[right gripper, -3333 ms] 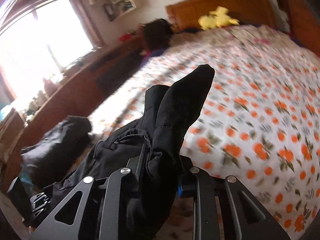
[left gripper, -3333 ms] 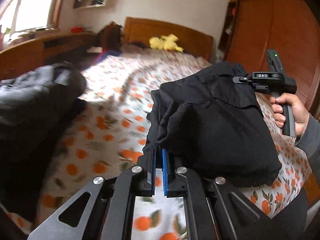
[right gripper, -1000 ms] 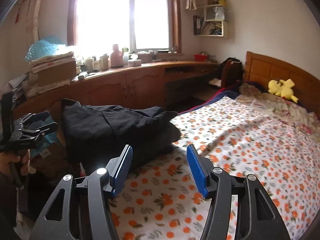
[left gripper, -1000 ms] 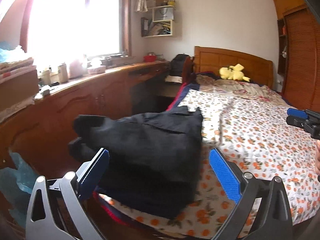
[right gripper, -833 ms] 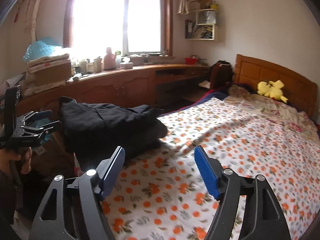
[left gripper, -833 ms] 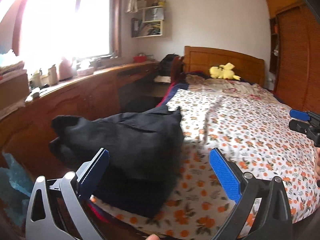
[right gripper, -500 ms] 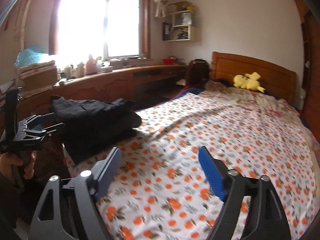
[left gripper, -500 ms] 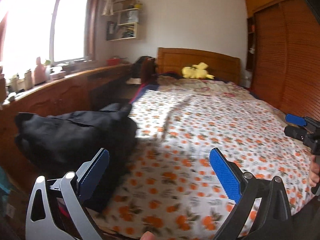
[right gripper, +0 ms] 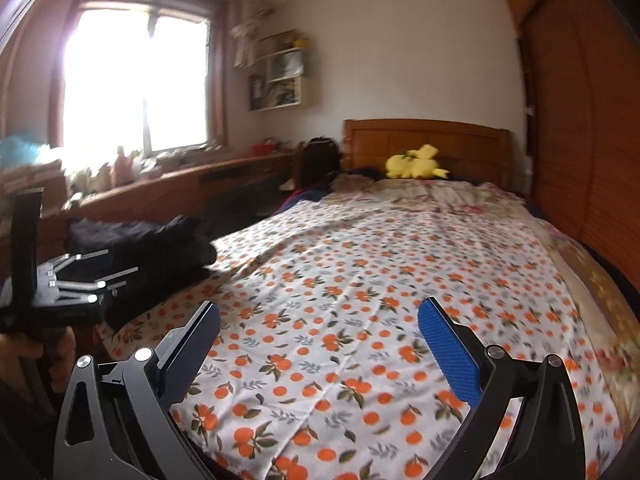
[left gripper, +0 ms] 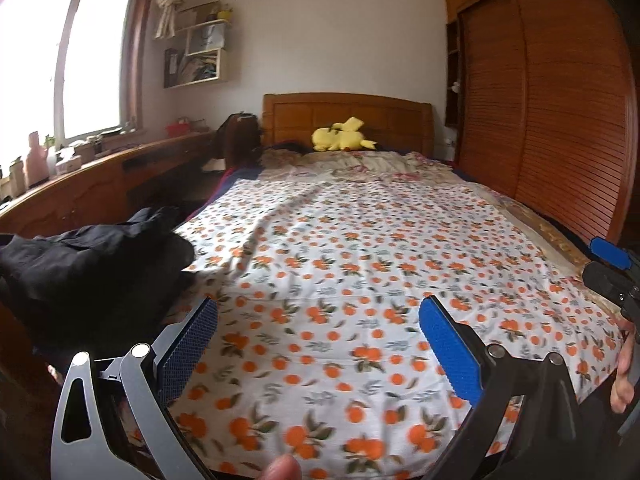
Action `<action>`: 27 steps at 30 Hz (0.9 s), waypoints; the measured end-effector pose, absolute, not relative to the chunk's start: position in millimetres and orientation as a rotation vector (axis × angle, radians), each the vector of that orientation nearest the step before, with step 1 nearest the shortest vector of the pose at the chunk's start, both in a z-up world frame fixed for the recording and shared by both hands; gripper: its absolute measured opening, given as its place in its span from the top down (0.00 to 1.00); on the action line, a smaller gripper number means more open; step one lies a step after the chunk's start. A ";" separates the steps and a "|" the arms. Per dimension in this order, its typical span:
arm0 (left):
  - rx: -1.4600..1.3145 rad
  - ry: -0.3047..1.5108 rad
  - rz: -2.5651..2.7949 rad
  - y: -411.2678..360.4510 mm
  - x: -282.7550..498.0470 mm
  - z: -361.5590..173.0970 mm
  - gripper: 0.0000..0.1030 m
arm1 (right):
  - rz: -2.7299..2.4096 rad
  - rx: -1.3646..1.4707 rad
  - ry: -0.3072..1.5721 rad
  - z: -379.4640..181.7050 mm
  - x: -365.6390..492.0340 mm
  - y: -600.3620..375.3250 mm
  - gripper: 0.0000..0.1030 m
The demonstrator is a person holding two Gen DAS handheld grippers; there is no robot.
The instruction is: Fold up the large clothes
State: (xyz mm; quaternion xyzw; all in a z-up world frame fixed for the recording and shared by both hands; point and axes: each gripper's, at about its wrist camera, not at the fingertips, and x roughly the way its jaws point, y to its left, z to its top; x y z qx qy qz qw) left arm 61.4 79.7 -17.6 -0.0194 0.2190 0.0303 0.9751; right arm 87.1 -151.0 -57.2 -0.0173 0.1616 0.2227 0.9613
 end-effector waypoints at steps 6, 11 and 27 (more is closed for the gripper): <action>-0.022 0.441 -0.001 34.6 50.1 -15.2 0.02 | 0.347 0.000 0.292 -60.2 61.1 -179.6 0.07; 0.001 0.437 -0.020 13.8 41.4 -14.9 0.02 | 0.309 0.002 0.289 -67.9 51.3 -193.2 0.07; -0.001 0.419 -0.024 7.8 28.4 -12.4 0.02 | 0.295 0.024 0.281 -68.5 44.4 -199.0 0.07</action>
